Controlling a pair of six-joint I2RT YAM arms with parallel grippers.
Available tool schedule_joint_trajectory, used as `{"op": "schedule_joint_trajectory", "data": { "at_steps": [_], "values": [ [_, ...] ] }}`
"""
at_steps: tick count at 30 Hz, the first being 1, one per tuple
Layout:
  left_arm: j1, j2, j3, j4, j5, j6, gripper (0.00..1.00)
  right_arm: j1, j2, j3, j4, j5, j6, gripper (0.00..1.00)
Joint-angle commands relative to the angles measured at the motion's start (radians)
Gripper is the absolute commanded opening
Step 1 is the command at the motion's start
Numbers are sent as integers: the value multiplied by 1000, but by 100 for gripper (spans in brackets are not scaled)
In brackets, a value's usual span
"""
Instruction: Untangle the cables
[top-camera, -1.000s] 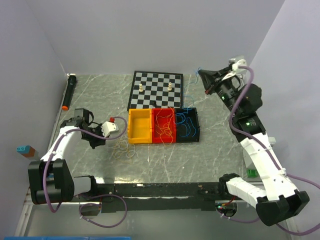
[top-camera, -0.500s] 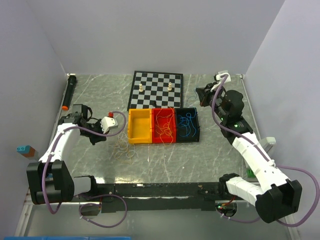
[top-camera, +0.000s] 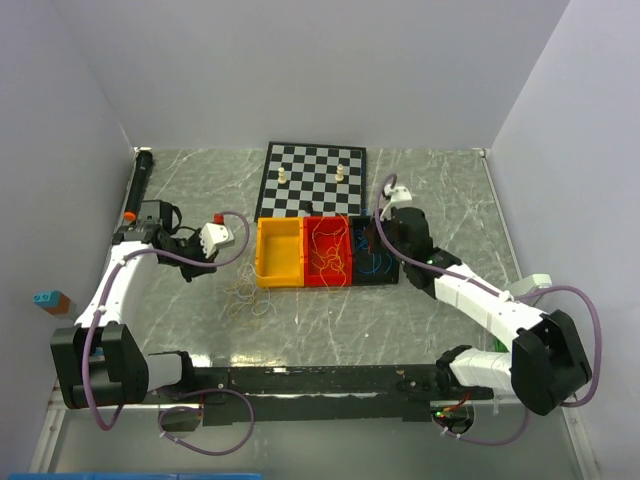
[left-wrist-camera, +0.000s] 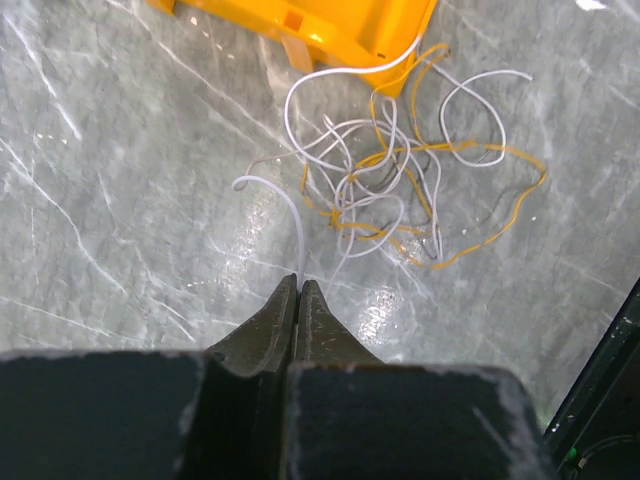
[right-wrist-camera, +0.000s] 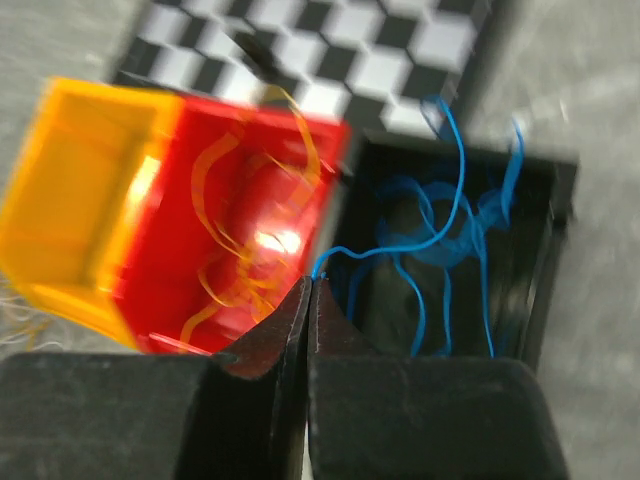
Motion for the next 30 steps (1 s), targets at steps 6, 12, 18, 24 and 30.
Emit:
{"op": "schedule_joint_trajectory", "data": {
  "at_steps": [6,12,18,24,30],
  "values": [
    [-9,-21,-19,10,39,-6,1,22,-128,-80,62,173,110,0],
    [-9,-13,-29,19,27,-7,1,47,-291,-83,127,115,25,0],
    [-9,-19,-31,22,25,-9,1,47,-343,-60,61,95,48,0],
    [-9,-22,-43,27,17,-6,1,55,-447,-120,60,78,59,0],
    [-9,-12,-46,34,1,-5,1,64,-584,-96,29,26,31,0]
  ]
}}
